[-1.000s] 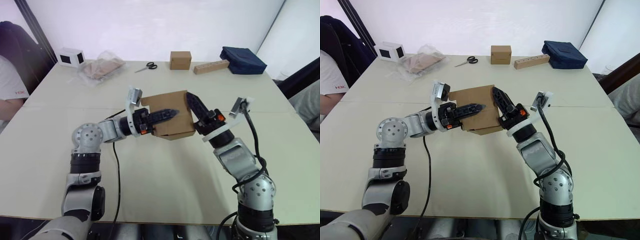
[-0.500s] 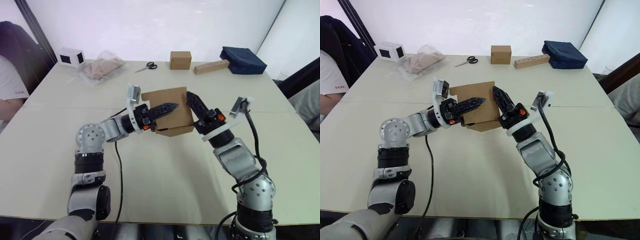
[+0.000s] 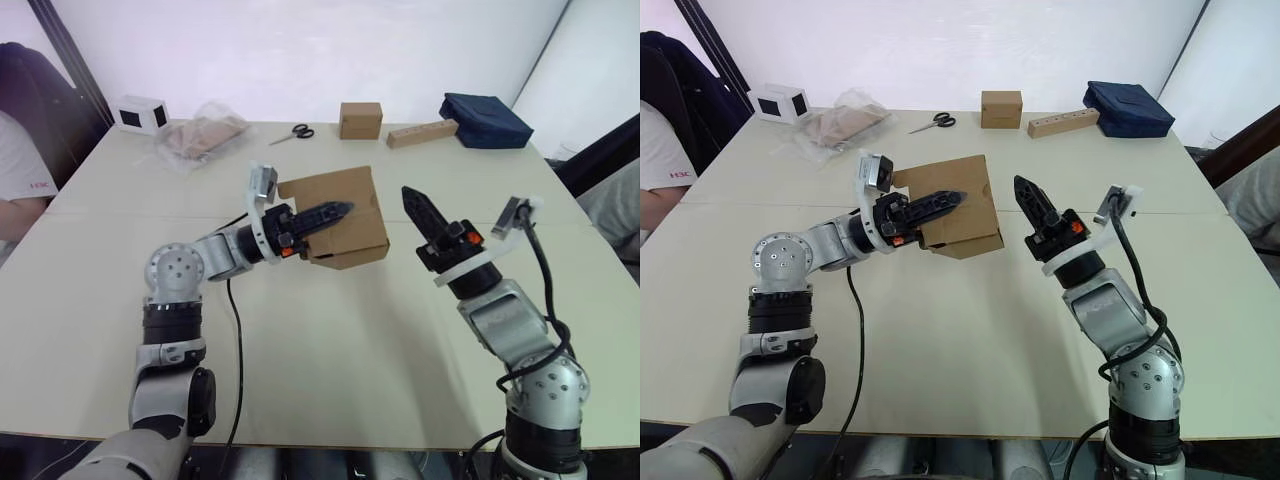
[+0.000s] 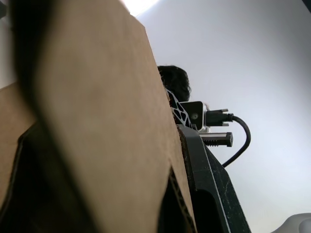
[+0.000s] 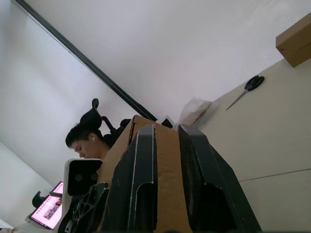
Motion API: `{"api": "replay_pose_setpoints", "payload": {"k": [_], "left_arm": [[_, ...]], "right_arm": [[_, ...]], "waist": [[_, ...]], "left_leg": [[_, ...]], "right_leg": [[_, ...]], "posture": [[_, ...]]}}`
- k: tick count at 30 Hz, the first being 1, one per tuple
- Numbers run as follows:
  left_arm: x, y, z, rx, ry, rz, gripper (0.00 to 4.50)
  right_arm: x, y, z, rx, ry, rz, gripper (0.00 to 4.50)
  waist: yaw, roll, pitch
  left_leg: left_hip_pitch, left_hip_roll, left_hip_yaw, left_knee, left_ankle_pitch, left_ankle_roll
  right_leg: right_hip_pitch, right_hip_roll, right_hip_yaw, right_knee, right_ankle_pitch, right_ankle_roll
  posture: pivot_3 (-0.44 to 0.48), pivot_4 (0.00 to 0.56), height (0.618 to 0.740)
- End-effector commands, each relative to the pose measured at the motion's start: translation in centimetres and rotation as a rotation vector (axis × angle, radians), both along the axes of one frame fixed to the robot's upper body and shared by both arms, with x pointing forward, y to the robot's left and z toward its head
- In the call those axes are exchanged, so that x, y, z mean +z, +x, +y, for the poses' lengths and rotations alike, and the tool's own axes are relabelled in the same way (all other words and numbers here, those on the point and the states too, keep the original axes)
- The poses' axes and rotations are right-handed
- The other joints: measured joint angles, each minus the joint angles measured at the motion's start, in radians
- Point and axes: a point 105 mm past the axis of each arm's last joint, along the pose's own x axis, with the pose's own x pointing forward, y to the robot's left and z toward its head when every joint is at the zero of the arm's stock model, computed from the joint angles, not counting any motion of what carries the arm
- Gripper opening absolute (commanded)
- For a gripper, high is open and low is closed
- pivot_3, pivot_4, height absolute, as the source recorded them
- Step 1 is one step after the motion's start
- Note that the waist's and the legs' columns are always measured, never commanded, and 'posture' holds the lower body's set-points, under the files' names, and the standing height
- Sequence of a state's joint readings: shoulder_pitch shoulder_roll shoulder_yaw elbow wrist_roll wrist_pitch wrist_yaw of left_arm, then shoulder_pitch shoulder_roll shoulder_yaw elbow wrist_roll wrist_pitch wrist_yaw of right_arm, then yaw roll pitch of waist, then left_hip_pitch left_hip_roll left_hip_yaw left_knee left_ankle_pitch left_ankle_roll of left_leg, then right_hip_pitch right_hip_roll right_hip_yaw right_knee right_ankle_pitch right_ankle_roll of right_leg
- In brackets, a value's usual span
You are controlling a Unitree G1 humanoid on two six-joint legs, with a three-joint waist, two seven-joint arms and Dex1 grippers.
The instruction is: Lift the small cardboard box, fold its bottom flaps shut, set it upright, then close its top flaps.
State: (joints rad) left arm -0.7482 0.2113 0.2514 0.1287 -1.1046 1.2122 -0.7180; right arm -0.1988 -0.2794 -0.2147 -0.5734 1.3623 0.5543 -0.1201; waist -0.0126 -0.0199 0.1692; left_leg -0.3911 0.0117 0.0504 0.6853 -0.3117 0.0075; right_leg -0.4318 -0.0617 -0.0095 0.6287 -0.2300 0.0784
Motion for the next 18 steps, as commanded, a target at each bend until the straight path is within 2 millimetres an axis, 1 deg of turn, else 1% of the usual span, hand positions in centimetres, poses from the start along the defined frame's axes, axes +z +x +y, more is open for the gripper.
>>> {"api": "replay_pose_setpoints", "payload": {"k": [1, 2, 3, 12, 15, 18], "left_arm": [[1.5, -0.5, -0.2, -0.031, -0.026, -0.057, 0.00], [1.6, -0.5, -0.2, -0.032, -0.026, -0.058, 0.00], [1.6, -0.4, -0.2, -0.032, -0.025, -0.058, 0.00], [1.6, -0.5, -0.6, -0.044, -0.024, -0.061, 0.00], [1.5, -0.5, -0.7, -0.050, -0.018, -0.060, 0.00], [1.4, -0.4, -0.8, -0.053, -0.003, -0.063, 0.00]], "right_arm": [[0.3, -0.4, 0.4, -0.014, -0.099, -0.047, 0.73], [0.2, -0.5, 1.1, 0.011, -0.120, -0.056, 0.20], [0.2, -0.6, 1.6, 0.027, -0.128, -0.063, 0.04], [-0.2, -1.1, 4.8, 0.122, -0.172, -0.077, 0.04], [-0.3, -1.3, 5.0, 0.128, -0.200, -0.081, 0.04], [-0.3, -1.4, 4.6, 0.112, -0.223, -0.087, 0.04]], "waist": [[0.000, 0.000, 0.000], [-0.001, 0.000, 0.000], [-0.002, 0.000, 0.000], [0.000, 0.000, 0.000], [0.001, 0.000, 0.000], [0.001, 0.000, 0.000]], "left_leg": [[0.000, 0.000, 0.000, 0.000, 0.000, 0.000], [0.000, 0.000, 0.000, 0.000, 0.000, 0.000], [0.000, 0.000, 0.000, 0.000, 0.000, 0.000], [0.000, 0.000, 0.000, 0.000, 0.000, 0.000], [0.000, 0.000, 0.000, 0.000, 0.000, 0.000], [0.000, 0.000, 0.000, 0.000, 0.000, 0.000]], "right_leg": [[0.000, 0.000, 0.000, 0.000, 0.000, 0.000], [0.000, 0.000, 0.000, 0.000, 0.000, -0.001], [0.000, 0.000, 0.000, 0.000, 0.000, -0.001], [0.000, 0.000, 0.000, 0.000, 0.000, 0.000], [0.000, 0.000, 0.000, 0.000, 0.000, 0.000], [0.000, 0.000, 0.000, 0.000, 0.000, 0.000]], "posture": [[0.000, 0.150, 0.740], [0.000, 0.150, 0.740], [0.000, 0.150, 0.740], [0.000, 0.150, 0.740], [0.000, 0.150, 0.740], [0.000, 0.150, 0.740]]}}
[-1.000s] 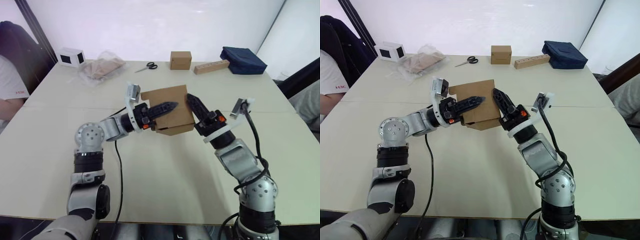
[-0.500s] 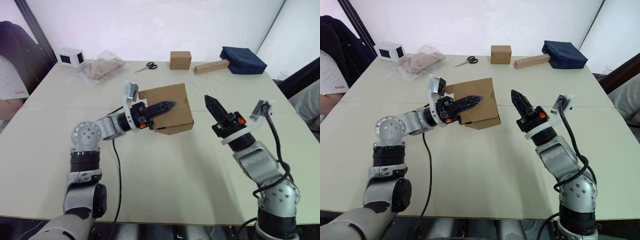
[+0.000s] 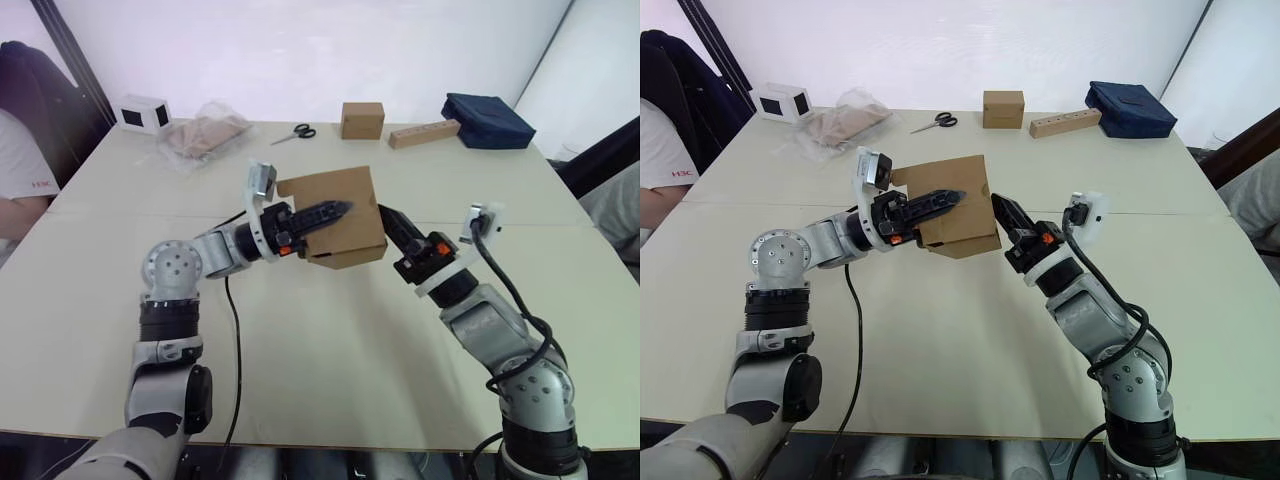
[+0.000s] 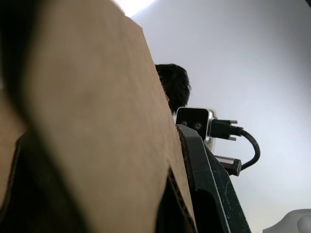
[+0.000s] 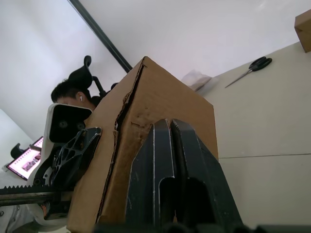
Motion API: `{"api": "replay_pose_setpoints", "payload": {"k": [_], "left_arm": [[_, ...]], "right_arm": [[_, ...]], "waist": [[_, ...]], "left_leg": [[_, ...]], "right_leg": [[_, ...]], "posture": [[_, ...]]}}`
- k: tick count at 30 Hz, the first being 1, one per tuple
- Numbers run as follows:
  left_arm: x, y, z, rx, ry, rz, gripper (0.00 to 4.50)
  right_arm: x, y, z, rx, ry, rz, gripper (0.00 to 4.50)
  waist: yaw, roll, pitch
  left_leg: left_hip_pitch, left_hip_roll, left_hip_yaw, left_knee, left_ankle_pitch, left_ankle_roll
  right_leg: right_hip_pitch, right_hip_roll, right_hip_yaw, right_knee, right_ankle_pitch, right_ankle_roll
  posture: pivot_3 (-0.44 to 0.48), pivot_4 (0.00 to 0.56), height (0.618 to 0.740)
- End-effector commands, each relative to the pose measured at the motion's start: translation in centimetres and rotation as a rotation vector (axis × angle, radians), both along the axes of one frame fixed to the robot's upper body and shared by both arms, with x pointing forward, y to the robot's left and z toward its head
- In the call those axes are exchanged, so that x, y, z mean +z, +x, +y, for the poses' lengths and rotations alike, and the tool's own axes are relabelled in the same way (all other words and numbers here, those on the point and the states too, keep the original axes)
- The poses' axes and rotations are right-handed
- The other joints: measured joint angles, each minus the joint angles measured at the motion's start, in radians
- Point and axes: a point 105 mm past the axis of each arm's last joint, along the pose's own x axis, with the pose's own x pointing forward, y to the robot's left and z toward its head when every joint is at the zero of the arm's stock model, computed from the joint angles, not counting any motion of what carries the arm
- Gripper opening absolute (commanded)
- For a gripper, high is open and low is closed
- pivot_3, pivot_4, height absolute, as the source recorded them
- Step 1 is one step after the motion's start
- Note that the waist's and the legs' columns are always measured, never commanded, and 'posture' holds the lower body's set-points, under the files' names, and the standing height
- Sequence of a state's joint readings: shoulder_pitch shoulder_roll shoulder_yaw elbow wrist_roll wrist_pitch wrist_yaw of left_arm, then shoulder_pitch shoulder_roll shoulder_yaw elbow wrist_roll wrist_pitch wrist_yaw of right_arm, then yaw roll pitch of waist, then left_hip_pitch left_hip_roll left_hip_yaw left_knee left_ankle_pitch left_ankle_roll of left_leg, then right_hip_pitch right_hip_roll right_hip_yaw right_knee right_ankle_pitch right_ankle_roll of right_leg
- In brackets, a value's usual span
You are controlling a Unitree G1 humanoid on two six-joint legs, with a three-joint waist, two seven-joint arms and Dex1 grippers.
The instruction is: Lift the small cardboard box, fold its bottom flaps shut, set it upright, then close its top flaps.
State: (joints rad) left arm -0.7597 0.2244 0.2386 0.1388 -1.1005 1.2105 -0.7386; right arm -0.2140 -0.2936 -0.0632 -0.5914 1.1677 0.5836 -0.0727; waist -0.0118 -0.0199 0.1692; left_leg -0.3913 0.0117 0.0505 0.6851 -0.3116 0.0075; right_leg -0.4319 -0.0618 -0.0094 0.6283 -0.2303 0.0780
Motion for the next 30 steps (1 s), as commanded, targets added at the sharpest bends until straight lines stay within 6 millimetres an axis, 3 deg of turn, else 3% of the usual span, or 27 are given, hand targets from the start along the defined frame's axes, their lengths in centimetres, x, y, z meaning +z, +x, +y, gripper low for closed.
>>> {"api": "replay_pose_setpoints", "payload": {"k": [1, 5, 7, 10, 15, 20, 30], "left_arm": [[1.3, -0.3, -0.7, -0.037, 0.003, -0.054, 0.00], [1.4, 0.2, -0.6, -0.038, 0.087, -0.092, 0.00], [1.3, 0.6, -0.8, -0.042, 0.242, -0.158, 0.00], [1.0, 1.3, -0.8, -0.052, 0.420, -0.243, 0.00], [1.0, 1.6, -1.7, -0.169, 0.732, -0.489, 0.00], [-1.1, 1.4, -1.7, -0.403, 1.041, -0.800, 0.00], [-4.5, 2.5, -2.0, -0.721, 1.376, -1.107, 0.00]], "right_arm": [[1.1, -1.3, 0.2, 0.031, -0.035, -0.063, 0.04], [1.3, -1.4, -2.9, -0.070, -0.075, -0.076, 0.04], [1.4, -2.1, -4.9, -0.129, -0.141, -0.086, 0.04], [1.4, -2.9, -6.2, -0.158, -0.211, -0.092, 0.04], [1.2, -3.6, -6.8, -0.168, -0.282, -0.092, 0.04], [0.5, -3.0, -6.4, -0.160, -0.301, -0.095, 0.04], [0.4, -1.6, -5.4, -0.169, -0.287, -0.142, 0.04]], "waist": [[0.000, 0.000, 0.000], [0.003, -0.001, 0.000], [0.002, -0.001, 0.000], [0.002, -0.001, 0.000], [0.002, -0.001, 0.001], [0.002, 0.000, 0.001], [0.005, 0.000, 0.001]], "left_leg": [[0.000, 0.000, 0.000, 0.000, 0.000, 0.000], [0.000, 0.000, 0.000, 0.000, 0.000, 0.000], [0.000, -0.001, 0.000, 0.000, 0.000, 0.000], [-0.001, -0.001, 0.000, -0.001, 0.000, 0.000], [-0.001, -0.001, 0.000, -0.002, 0.000, 0.000], [-0.001, 0.000, 0.001, -0.003, -0.001, 0.001], [-0.016, 0.000, 0.001, -0.001, -0.001, 0.002]], "right_leg": [[0.000, 0.000, 0.000, 0.000, 0.000, 0.000], [0.000, 0.000, 0.000, 0.000, 0.000, 0.000], [0.000, 0.000, 0.000, -0.001, -0.001, -0.002], [0.000, 0.000, 0.000, -0.002, -0.002, -0.003], [0.000, 0.001, 0.000, -0.003, -0.002, -0.003], [0.000, 0.001, 0.001, -0.007, -0.002, -0.003], [-0.012, 0.002, 0.001, -0.009, -0.001, -0.001]], "posture": [[0.000, 0.150, 0.740], [0.000, 0.150, 0.740], [0.000, 0.150, 0.740], [0.000, 0.150, 0.740], [0.000, 0.150, 0.740], [0.000, 0.150, 0.740], [0.000, 0.150, 0.740]]}}
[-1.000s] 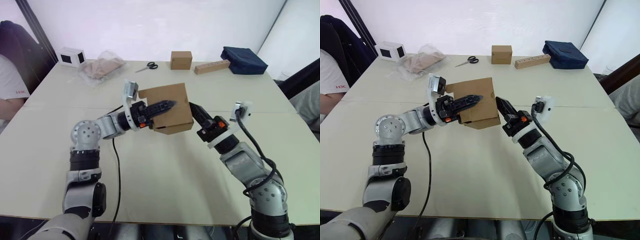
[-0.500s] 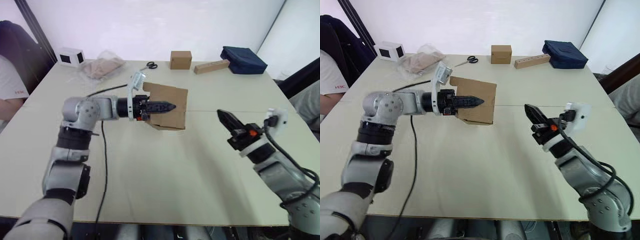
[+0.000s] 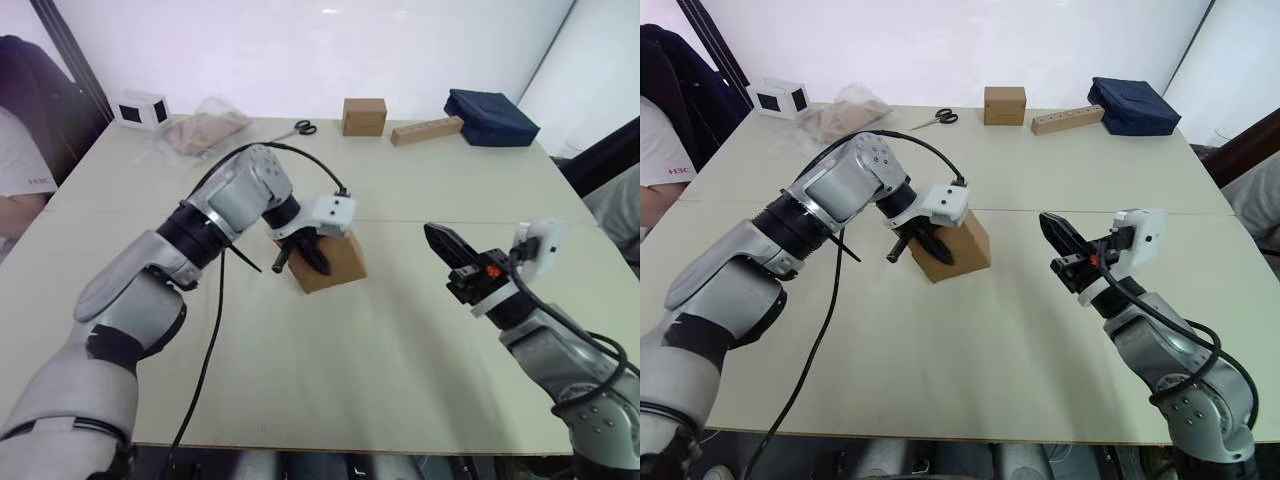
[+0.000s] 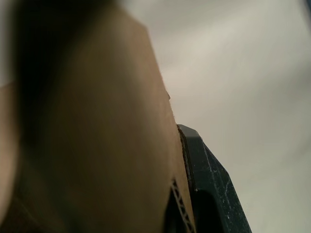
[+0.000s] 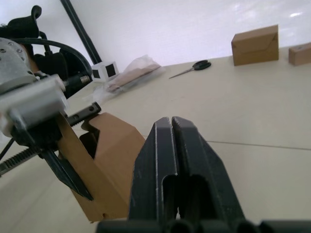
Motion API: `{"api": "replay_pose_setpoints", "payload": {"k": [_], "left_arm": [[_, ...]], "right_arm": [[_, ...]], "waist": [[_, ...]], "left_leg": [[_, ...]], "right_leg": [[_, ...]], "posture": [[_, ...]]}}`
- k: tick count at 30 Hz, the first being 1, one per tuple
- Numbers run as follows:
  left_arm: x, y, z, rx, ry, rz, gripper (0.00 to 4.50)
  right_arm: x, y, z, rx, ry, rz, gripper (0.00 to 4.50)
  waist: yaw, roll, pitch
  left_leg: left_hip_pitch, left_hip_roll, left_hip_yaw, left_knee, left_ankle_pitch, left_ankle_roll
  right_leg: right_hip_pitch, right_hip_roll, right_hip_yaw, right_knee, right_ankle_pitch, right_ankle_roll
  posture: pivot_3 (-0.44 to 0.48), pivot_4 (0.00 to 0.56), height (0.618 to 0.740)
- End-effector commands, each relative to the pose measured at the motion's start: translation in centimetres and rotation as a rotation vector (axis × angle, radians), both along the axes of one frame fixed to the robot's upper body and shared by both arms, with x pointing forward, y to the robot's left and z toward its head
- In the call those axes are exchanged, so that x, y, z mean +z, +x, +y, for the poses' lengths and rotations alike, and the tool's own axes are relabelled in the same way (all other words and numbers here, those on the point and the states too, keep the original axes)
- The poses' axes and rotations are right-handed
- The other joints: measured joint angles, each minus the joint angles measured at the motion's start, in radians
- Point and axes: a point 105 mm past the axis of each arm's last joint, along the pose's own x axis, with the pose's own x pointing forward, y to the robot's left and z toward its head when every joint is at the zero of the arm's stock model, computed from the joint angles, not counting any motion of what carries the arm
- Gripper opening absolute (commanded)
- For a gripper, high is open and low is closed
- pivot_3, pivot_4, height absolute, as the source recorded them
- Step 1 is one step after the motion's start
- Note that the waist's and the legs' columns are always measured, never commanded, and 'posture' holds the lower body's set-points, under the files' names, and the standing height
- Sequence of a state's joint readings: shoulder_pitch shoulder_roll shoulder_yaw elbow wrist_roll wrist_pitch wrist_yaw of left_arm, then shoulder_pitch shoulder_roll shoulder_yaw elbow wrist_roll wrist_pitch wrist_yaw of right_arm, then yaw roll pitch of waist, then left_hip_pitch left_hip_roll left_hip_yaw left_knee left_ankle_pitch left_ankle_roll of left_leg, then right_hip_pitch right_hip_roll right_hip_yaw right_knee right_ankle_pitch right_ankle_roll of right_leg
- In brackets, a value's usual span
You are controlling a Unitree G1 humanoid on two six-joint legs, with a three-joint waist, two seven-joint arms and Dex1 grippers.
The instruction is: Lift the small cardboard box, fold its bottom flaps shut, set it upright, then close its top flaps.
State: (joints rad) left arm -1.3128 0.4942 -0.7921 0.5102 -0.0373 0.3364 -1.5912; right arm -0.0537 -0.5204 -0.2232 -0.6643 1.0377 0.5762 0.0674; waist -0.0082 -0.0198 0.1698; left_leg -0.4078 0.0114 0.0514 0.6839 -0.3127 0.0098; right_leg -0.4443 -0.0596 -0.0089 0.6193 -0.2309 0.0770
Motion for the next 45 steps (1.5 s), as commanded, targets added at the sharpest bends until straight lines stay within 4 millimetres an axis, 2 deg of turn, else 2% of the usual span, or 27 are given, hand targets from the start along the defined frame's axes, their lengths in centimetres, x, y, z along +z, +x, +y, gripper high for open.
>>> {"api": "replay_pose_setpoints", "payload": {"k": [1, 2, 6, 15, 16, 18, 22, 26, 29, 31, 32, 36, 38, 41, 42, 45], "left_arm": [[-0.1, 0.0, -0.9, -0.114, 0.114, -0.100, 0.00], [-0.4, -0.2, -1.3, -0.141, 0.127, -0.109, 0.00], [-0.3, -0.7, -2.3, -0.165, 0.122, -0.116, 0.98], [3.9, -1.6, -4.1, -0.112, 0.028, -0.113, 4.42], [4.4, -1.7, -4.1, -0.100, 0.025, -0.107, 4.48], [5.3, -2.1, -3.9, -0.062, 0.018, -0.087, 4.48], [8.6, -2.3, -2.9, 0.074, -0.050, -0.044, 4.48], [10.5, -1.4, -1.6, 0.121, -0.142, -0.044, 4.48], [11.5, -0.5, -0.2, 0.179, -0.294, 0.032, 4.48], [11.1, 0.4, 1.1, 0.203, -0.368, 0.045, 3.98], [10.8, 0.8, 1.9, 0.237, -0.409, 0.083, 3.89], [10.2, 1.5, 2.9, 0.236, -0.558, 0.128, 2.22], [9.1, 2.5, 3.8, 0.300, -0.586, 0.132, 1.38], [5.4, 4.7, 5.8, 0.419, -0.641, 0.080, 0.22], [4.2, 5.6, 6.4, 0.503, -0.660, 0.059, 0.02], [2.6, 6.8, 7.3, 0.594, -0.681, 0.013, 0.02]], "right_arm": [[1.1, -0.1, 0.5, -0.002, 0.009, -0.071, 0.04], [1.1, -0.2, 0.6, -0.001, 0.011, -0.073, 0.04], [0.9, -0.1, 0.7, -0.005, 0.014, -0.074, 0.00], [1.1, 0.2, 0.8, 0.003, 0.006, -0.083, 0.00], [1.1, 0.3, 0.7, 0.003, 0.004, -0.083, 0.00], [1.2, 0.4, 0.6, 0.005, 0.002, -0.088, 0.00], [1.5, 0.8, 0.6, 0.014, 0.004, -0.095, 0.00], [1.6, 0.7, 1.1, 0.038, -0.010, -0.099, 0.00], [1.4, 0.5, 1.4, 0.042, -0.037, -0.094, 0.00], [1.1, 0.3, 1.7, 0.045, -0.048, -0.084, 0.00], [0.7, 0.2, 1.9, 0.048, -0.070, -0.072, 0.00], [-0.5, -0.1, 2.2, 0.048, -0.158, -0.035, 0.00], [-0.9, -0.4, 2.4, 0.056, -0.187, -0.023, 0.00], [-2.6, -0.8, 3.0, 0.076, -0.305, 0.033, 0.00], [-3.2, -0.9, 3.2, 0.089, -0.344, 0.051, 0.00], [-3.9, -1.1, 3.5, 0.103, -0.386, 0.073, 0.00]], "waist": [[0.002, 0.000, 0.000], [0.005, 0.000, 0.000], [0.015, 0.000, 0.000], [0.020, 0.000, 0.000], [0.019, 0.000, 0.000], [0.018, 0.000, 0.000], [0.012, 0.000, 0.000], [0.013, 0.001, 0.000], [0.012, 0.001, 0.000], [0.007, 0.001, 0.000], [0.003, 0.001, 0.000], [-0.003, 0.001, 0.000], [-0.002, 0.001, 0.000], [-0.001, 0.001, 0.000], [-0.001, 0.002, -0.001], [-0.001, 0.000, 0.000]], "left_leg": [[0.000, 0.000, 0.000, 0.000, 0.000, 0.001], [0.000, 0.000, 0.000, 0.000, -0.001, 0.001], [0.000, 0.000, 0.000, 0.000, -0.001, 0.002], [0.000, 0.001, 0.000, 0.002, -0.001, 0.002], [0.000, 0.001, -0.001, 0.002, -0.001, 0.002], [0.000, 0.001, 0.000, 0.002, -0.001, 0.002], [0.000, 0.001, 0.000, 0.002, -0.001, 0.002], [0.003, 0.001, -0.001, 0.003, -0.001, 0.002], [0.004, 0.001, -0.001, 0.004, -0.001, 0.002], [0.003, 0.001, -0.001, 0.006, -0.001, 0.002], [0.003, 0.001, -0.001, 0.007, -0.001, 0.002], [0.002, 0.002, -0.001, 0.011, -0.001, 0.002], [0.000, 0.002, -0.001, 0.014, -0.001, 0.002], [0.001, 0.000, -0.001, 0.016, -0.001, 0.002], [0.001, 0.000, -0.001, 0.016, -0.001, 0.002], [0.002, -0.001, 0.000, 0.016, -0.001, 0.002]], "right_leg": [[0.000, 0.000, 0.000, 0.000, 0.001, 0.002], [0.000, 0.000, 0.000, 0.000, 0.001, 0.002], [0.000, 0.000, 0.000, 0.000, 0.001, 0.002], [0.000, 0.001, 0.000, 0.002, 0.002, 0.004], [0.000, 0.001, 0.000, 0.001, 0.002, 0.004], [0.000, 0.001, 0.000, 0.002, 0.002, 0.004], [-0.001, 0.001, 0.000, 0.005, 0.002, 0.005], [0.000, 0.002, 0.000, 0.010, 0.000, 0.006], [0.000, 0.002, 0.000, 0.012, 0.000, 0.006], [0.000, 0.003, 0.000, 0.013, 0.000, 0.006], [0.000, 0.003, 0.000, 0.013, 0.000, 0.006], [0.001, 0.002, 0.000, 0.014, 0.000, 0.006], [0.000, 0.002, 0.000, 0.015, 0.001, 0.006], [0.001, 0.001, 0.001, 0.014, 0.001, 0.007], [0.002, 0.000, 0.001, 0.014, 0.001, 0.007], [0.003, 0.000, 0.001, 0.014, 0.002, 0.009]], "posture": [[0.000, 0.150, 0.740], [0.000, 0.150, 0.740], [0.000, 0.150, 0.740], [0.000, 0.150, 0.740], [0.000, 0.150, 0.740], [0.000, 0.150, 0.740], [0.000, 0.150, 0.740], [0.000, 0.150, 0.740], [0.000, 0.150, 0.740], [0.000, 0.150, 0.740], [0.000, 0.150, 0.740], [0.000, 0.150, 0.740], [0.000, 0.150, 0.740], [0.000, 0.150, 0.740], [0.000, 0.150, 0.740], [0.000, 0.150, 0.740]]}}
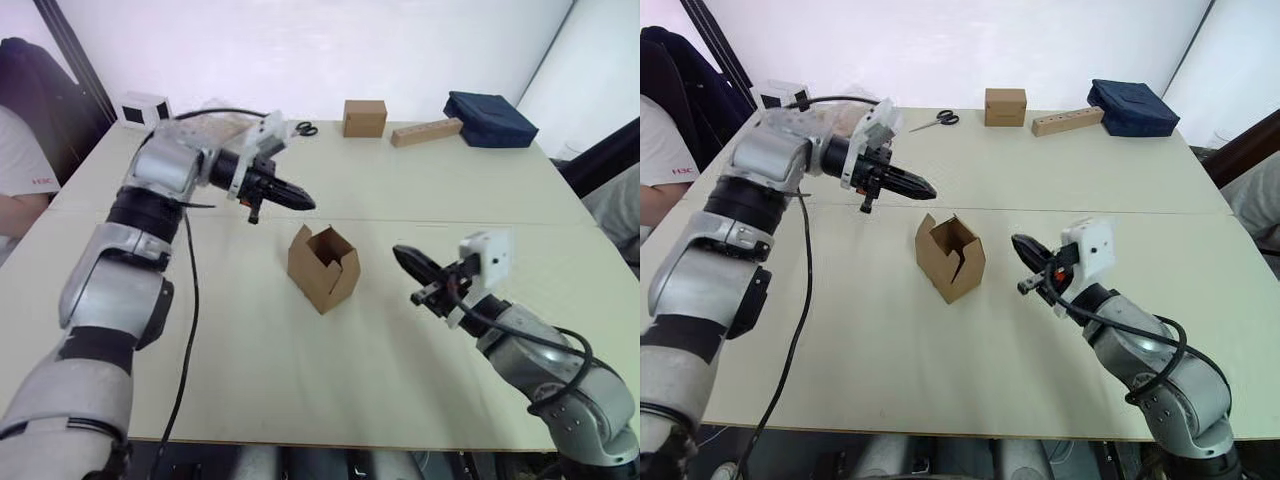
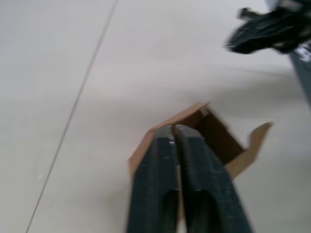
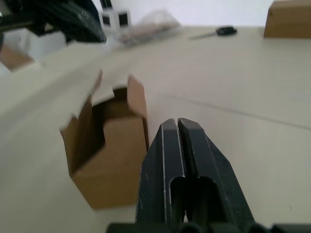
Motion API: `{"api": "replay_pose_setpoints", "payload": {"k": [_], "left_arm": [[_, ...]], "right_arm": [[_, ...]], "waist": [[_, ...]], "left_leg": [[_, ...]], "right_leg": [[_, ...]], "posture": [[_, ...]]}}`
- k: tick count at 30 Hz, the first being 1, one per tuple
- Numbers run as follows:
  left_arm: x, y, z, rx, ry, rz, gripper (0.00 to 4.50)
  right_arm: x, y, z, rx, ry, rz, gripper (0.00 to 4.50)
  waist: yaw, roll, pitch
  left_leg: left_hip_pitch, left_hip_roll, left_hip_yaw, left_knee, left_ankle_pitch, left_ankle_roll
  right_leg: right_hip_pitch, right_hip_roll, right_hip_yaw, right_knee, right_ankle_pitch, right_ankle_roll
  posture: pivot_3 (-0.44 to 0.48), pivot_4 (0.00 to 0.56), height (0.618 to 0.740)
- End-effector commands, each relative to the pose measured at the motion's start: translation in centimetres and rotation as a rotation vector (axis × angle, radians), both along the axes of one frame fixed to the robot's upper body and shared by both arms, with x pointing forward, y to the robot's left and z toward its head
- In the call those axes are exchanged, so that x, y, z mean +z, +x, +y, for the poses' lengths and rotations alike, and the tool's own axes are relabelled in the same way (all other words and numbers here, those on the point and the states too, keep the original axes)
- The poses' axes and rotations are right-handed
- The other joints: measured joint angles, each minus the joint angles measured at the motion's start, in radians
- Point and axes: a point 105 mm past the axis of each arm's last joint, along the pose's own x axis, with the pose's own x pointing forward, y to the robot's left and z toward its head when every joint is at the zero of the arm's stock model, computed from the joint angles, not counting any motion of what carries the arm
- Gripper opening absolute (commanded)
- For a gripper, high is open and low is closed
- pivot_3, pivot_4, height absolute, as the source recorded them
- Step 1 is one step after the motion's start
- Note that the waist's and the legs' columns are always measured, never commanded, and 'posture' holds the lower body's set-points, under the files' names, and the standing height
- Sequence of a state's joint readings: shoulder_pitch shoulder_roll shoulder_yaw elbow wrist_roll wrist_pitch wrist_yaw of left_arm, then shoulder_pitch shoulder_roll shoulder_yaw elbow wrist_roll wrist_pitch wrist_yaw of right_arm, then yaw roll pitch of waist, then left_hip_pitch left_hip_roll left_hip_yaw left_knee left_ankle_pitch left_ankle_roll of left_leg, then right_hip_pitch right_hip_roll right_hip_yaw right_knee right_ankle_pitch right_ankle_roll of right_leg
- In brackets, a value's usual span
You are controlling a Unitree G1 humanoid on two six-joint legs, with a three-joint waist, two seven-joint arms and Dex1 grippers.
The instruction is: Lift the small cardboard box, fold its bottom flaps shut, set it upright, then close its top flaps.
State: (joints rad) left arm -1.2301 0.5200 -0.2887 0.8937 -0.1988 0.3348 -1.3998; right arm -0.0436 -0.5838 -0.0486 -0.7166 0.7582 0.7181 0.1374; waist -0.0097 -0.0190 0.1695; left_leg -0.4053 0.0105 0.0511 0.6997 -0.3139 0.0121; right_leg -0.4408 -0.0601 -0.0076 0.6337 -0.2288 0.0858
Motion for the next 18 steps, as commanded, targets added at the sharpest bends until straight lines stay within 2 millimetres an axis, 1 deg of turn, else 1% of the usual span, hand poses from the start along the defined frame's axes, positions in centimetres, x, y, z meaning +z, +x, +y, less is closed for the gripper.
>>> {"api": "replay_pose_setpoints", "payload": {"k": [1, 3, 6, 10, 12, 14, 16, 18], "left_arm": [[-1.1, 1.6, 1.0, 0.122, -0.010, -0.071, 0.02], [-2.5, 2.1, 1.3, 0.170, 0.010, -0.076, 0.02], [-4.4, 1.7, 0.9, 0.162, -0.006, -0.034, 0.02], [-5.2, 1.4, 0.5, 0.149, -0.020, -0.019, 0.02], [-6.1, 0.7, 0.1, 0.115, -0.025, 0.032, 0.02], [-7.6, -0.9, -0.2, 0.036, -0.001, 0.110, 0.02], [-8.1, -1.5, -0.1, 0.020, 0.015, 0.122, 0.02], [-8.1, -1.9, 0.0, 0.012, 0.015, 0.132, 0.02]], "right_arm": [[0.1, -0.7, 1.0, 0.041, -0.043, -0.016, 0.00], [-0.3, -0.9, 1.3, 0.055, -0.048, 0.001, 0.00], [-1.2, -0.8, 1.8, 0.065, -0.075, 0.033, 0.00], [-1.9, -0.7, 2.3, 0.080, -0.097, 0.054, 0.00], [-2.6, -0.5, 2.7, 0.095, -0.111, 0.080, 0.00], [-3.3, -0.2, 2.6, 0.096, -0.138, 0.105, 0.00], [-3.3, -0.2, 2.4, 0.097, -0.145, 0.107, 0.00], [-3.2, -0.1, 2.3, 0.103, -0.151, 0.106, 0.00]], "waist": [[0.000, -0.001, 0.001], [0.002, -0.001, 0.001], [0.004, -0.001, 0.000], [0.002, -0.001, 0.000], [0.001, -0.001, 0.000], [-0.002, -0.001, -0.001], [-0.002, 0.000, -0.001], [-0.001, -0.001, -0.001]], "left_leg": [[-0.001, 0.000, 0.000, 0.000, 0.000, 0.000], [-0.002, 0.000, 0.000, 0.000, 0.000, 0.000], [-0.002, 0.000, 0.000, 0.000, 0.000, 0.000], [-0.001, -0.001, 0.000, 0.001, 0.000, 0.000], [-0.002, -0.001, 0.000, 0.001, 0.000, 0.000], [-0.001, -0.001, 0.000, 0.001, 0.000, 0.000], [0.000, 0.000, 0.001, 0.000, 0.000, 0.000], [0.000, 0.000, 0.000, 0.001, 0.000, 0.000]], "right_leg": [[-0.001, 0.000, 0.000, 0.000, 0.001, 0.001], [-0.001, 0.000, 0.000, 0.000, 0.001, 0.002], [-0.001, 0.000, 0.000, -0.001, 0.001, 0.002], [-0.001, -0.001, 0.000, -0.001, 0.002, 0.002], [-0.001, -0.001, 0.000, -0.001, 0.002, 0.002], [-0.001, 0.000, 0.000, -0.001, 0.002, 0.002], [0.000, 0.000, 0.000, 0.000, 0.002, 0.002], [0.000, 0.000, 0.000, 0.000, 0.002, 0.002]], "posture": [[0.000, 0.150, 0.740], [0.000, 0.150, 0.740], [0.000, 0.150, 0.740], [0.000, 0.150, 0.740], [0.000, 0.150, 0.740], [0.000, 0.150, 0.740], [0.000, 0.150, 0.740], [0.000, 0.150, 0.740]]}}
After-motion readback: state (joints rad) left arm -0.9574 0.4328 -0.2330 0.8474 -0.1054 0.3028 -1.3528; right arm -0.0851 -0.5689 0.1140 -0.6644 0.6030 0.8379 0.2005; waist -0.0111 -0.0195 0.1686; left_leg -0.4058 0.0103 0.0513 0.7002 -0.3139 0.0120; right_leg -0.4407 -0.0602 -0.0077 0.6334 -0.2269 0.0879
